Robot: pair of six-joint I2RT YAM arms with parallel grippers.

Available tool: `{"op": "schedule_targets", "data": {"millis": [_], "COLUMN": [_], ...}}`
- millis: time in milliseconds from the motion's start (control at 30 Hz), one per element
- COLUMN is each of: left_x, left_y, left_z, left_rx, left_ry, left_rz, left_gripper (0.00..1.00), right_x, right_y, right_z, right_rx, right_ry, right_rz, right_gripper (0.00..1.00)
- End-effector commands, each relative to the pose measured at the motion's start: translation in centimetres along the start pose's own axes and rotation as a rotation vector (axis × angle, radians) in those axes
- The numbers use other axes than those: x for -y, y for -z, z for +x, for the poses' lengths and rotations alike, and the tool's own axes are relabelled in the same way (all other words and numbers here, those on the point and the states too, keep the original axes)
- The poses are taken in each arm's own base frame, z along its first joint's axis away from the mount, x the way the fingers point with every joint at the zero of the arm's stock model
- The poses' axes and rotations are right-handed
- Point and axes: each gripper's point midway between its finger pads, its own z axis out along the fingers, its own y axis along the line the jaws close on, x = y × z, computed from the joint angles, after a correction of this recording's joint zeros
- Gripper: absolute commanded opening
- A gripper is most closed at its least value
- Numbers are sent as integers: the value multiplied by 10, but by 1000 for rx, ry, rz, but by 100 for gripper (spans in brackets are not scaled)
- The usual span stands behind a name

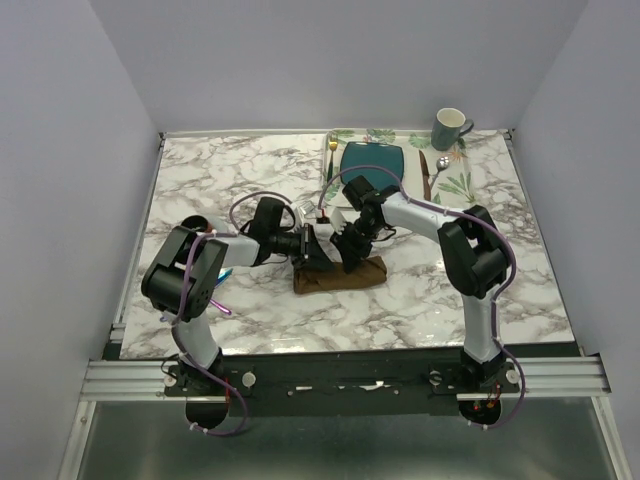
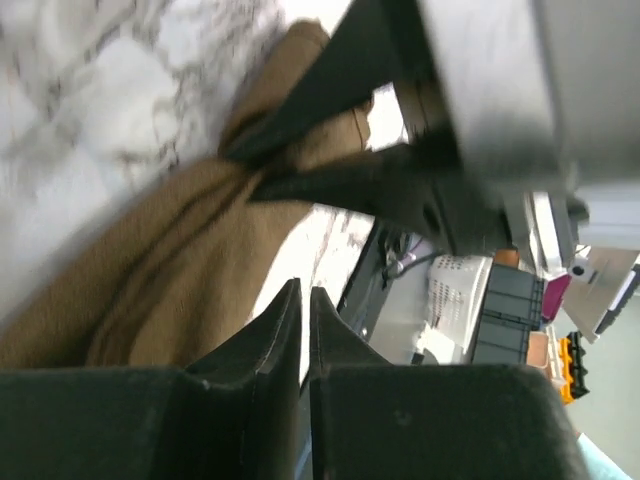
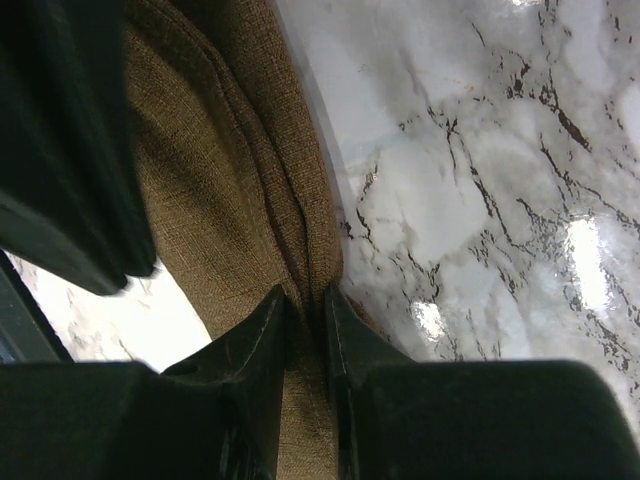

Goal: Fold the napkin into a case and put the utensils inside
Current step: Stuff the top corner of the smaller-rectangle-folded napkin into the folded napkin.

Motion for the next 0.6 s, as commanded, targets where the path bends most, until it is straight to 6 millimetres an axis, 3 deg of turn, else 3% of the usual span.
{"op": "schedule_targets", "data": {"millis": [0,100,200,333,400,567], "left_x": [-3,-20,-46,-76,-81,-83], "left_y": [-20,-28,-31,-27,-25,-24], "left_z": [-23,-22,-15,-7,-5,-7], "left_rx": [59,51,26,11,2,0], "left_ry": [20,50,93,121,132,107], "left_rz": [-3,-35,-100,-206,-225,-243], "left_gripper": [13,9,6,1,1,1], "right_x": [-3,-3,-5,-4,-4,8], "right_y": [-7,-4,6,32,50,73], "right_z": [8,5,-3,-14,-20,-3], "right_rx": [-41,-32,-13,20,51,30], "right_ry": [-66,-80,-88,-86,-64,-32], "right_rz": [-11,-1,25,105,164,329], "right_gripper": [28,28,37,57,59,62]}}
